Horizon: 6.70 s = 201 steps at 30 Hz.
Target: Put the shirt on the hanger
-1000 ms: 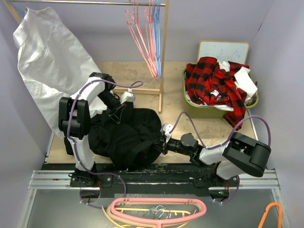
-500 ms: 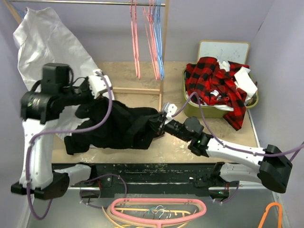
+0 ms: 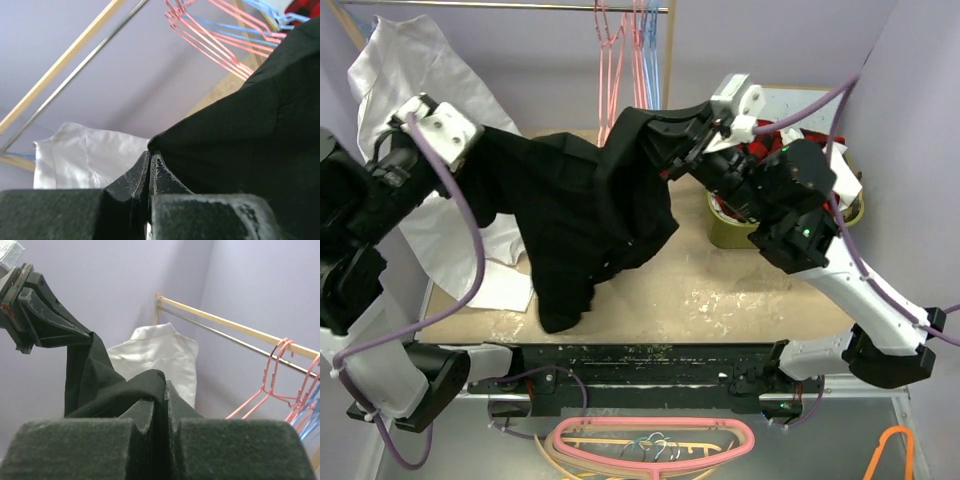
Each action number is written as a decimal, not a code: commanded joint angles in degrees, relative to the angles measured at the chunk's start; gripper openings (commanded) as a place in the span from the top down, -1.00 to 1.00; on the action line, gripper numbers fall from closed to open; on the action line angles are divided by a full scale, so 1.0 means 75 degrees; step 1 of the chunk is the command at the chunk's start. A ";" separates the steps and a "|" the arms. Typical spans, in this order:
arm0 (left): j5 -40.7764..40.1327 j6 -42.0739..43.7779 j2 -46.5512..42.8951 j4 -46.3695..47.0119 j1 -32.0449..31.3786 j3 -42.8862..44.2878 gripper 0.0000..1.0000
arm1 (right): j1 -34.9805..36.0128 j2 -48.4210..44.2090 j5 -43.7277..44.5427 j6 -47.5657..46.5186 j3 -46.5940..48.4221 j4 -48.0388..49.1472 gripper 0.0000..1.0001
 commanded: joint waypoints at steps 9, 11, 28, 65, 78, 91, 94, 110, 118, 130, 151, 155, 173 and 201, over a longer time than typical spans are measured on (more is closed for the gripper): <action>-0.2461 -0.0155 -0.1240 0.2543 0.0073 -0.5455 1.00 | 0.0007 -0.0229 -0.0071 0.2208 -0.3073 -0.0576 1.00; -0.2578 -0.0257 -0.1497 0.3363 0.0125 -0.7055 1.00 | -0.0036 -0.0093 -0.0013 0.2775 -0.4051 -0.0179 1.00; -0.2490 -0.0936 0.0178 0.5628 0.0603 -0.9448 1.00 | -0.1526 0.3028 -0.1450 0.5120 -0.5318 0.2564 1.00; 0.1874 -0.3014 -0.0929 0.2681 0.0085 -0.9248 -0.98 | -0.2868 0.3395 -0.1546 0.6172 -0.4710 0.2277 1.00; -0.0218 -0.3384 0.1949 0.3836 -0.1794 -0.9104 -0.82 | -0.2866 0.3012 -0.1577 0.6703 -0.4958 0.2515 1.00; -0.1646 -0.3635 0.2232 0.4220 -0.1787 -0.8919 0.79 | -0.2862 0.2848 -0.1907 0.6897 -0.5213 0.2915 1.00; -0.1438 -0.3527 0.2093 0.4063 -0.1751 -0.8840 1.00 | -0.2861 0.2900 -0.2224 0.6738 -0.5185 0.3119 0.63; 0.1831 -0.2523 0.0760 0.3028 -0.0417 -0.9079 1.00 | -0.2847 -0.0378 -0.1517 0.5004 -0.7342 0.3251 -1.00; 0.2880 -0.1905 0.0713 0.2426 -0.0382 -0.9003 1.00 | -0.2460 -0.3798 -0.0238 0.4259 -0.7626 0.2587 -1.00; 0.2879 -0.1724 0.0547 0.2369 -0.0220 -0.9044 1.00 | -0.2460 0.0160 0.2230 0.3300 -0.0601 -0.2013 0.23; 0.2719 -0.1780 0.0231 0.2638 -0.0053 -0.9461 0.98 | -0.2492 0.1583 0.2586 0.2877 0.0306 -0.1852 0.53; 0.2725 -0.1772 0.0250 0.2651 -0.0053 -0.9478 0.98 | -0.2503 0.1742 0.2713 0.2752 0.0427 -0.1978 0.54; 0.2678 -0.1759 0.0323 0.2626 -0.0045 -0.9463 0.97 | -0.2502 0.1864 0.3169 0.1861 0.0900 -0.1902 1.00; 0.3730 -0.1016 0.1203 0.1127 -0.0053 -0.8125 0.98 | -0.1519 -0.3078 0.2250 0.4965 -0.4293 -0.4218 1.00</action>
